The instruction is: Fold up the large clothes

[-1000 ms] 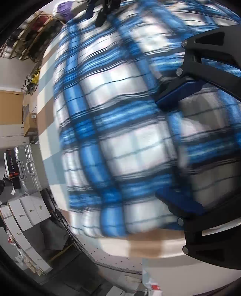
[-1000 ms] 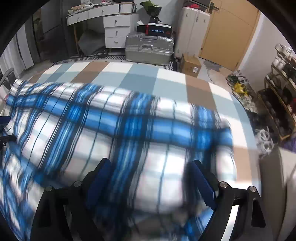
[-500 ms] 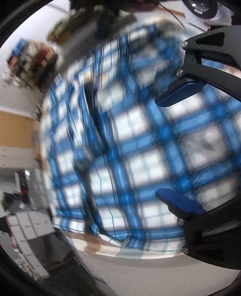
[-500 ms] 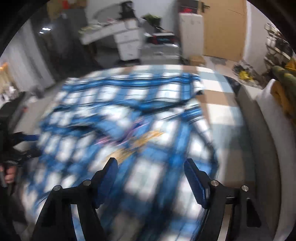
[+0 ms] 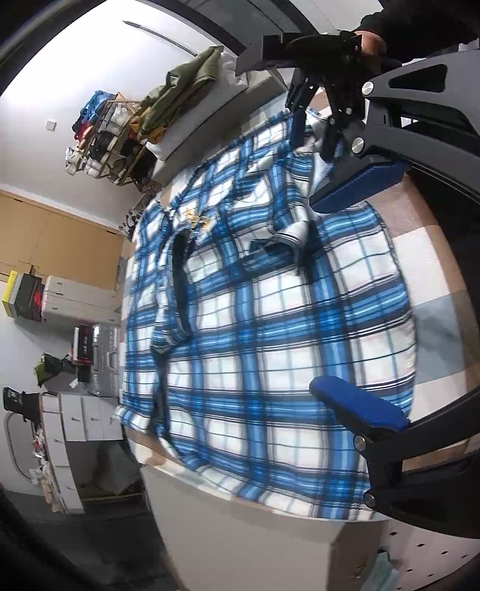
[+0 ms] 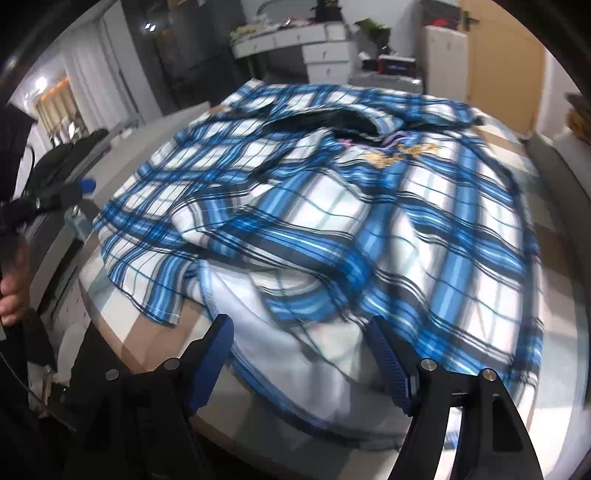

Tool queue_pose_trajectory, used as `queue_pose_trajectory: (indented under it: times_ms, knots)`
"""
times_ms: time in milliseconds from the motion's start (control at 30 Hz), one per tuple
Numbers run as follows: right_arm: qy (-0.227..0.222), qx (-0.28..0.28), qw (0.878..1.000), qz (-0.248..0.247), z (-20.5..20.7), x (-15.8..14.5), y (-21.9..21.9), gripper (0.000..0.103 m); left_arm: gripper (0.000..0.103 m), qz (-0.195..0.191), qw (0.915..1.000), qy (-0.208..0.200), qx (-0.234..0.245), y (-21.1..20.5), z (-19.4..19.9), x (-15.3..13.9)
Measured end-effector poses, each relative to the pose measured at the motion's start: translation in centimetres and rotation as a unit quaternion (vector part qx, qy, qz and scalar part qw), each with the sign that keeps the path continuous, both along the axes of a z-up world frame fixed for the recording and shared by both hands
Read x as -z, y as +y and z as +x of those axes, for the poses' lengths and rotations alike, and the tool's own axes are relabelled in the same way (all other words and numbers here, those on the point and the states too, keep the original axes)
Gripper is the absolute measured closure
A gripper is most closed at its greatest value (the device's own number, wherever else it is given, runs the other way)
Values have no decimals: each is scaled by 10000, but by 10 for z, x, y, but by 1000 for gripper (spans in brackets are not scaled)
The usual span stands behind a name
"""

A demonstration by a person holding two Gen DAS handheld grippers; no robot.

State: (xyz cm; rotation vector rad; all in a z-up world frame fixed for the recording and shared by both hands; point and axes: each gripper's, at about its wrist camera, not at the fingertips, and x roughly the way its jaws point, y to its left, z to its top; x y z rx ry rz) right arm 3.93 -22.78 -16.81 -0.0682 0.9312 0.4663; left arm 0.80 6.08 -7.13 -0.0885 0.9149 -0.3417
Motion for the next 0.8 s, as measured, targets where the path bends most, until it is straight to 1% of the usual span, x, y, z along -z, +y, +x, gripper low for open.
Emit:
queue_pose_trajectory:
  times_ms: [67, 100, 167, 233, 333, 433, 467, 500, 533, 600, 733, 767, 800]
  knots:
    - [-68, 45, 10000, -54, -4, 2, 1, 38, 16, -52, 9999, 142, 23, -3, 3, 6]
    - [-70, 18, 10000, -9, -1, 2, 2, 42, 16, -72, 9998, 181, 17, -4, -4, 6]
    - [23, -57, 9999, 133, -2, 1, 4, 48, 16, -121, 9994, 329, 35, -6, 3, 12]
    - [-83, -107, 9998, 157, -2, -3, 5, 48, 16, -210, 9991, 353, 50, -5, 4, 14]
    - [-251, -51, 9989, -383, -2, 2, 13, 49, 16, -141, 9992, 368, 83, -6, 6, 17]
    - [-403, -122, 9970, -646, -2, 7, 20, 72, 16, -104, 9989, 442, 114, -7, 8, 22]
    - [-419, -170, 9970, -632, -2, 6, 22, 90, 16, -90, 9987, 487, 118, -7, 9, 23]
    - [-448, -139, 9966, -676, -2, 5, 22, 100, 16, -79, 9986, 516, 127, -8, 9, 25]
    - [-481, -116, 9965, -676, -2, 3, 21, 100, 16, -69, 9985, 533, 139, -8, 8, 26]
    - [-470, -176, 9979, -410, -5, -4, 17, 101, 16, -27, 9984, 550, 141, -9, 7, 27]
    - [-646, -225, 9969, 400, -20, -33, -6, 101, 16, -8, 9982, 572, 180, -12, 3, 27]
    - [-679, -273, 9959, 540, -24, -39, -11, 101, 16, -2, 9982, 570, 200, -13, 2, 26]
    - [-690, -262, 9957, 561, -24, -42, -14, 101, 16, 28, 9982, 559, 225, -15, 2, 26]
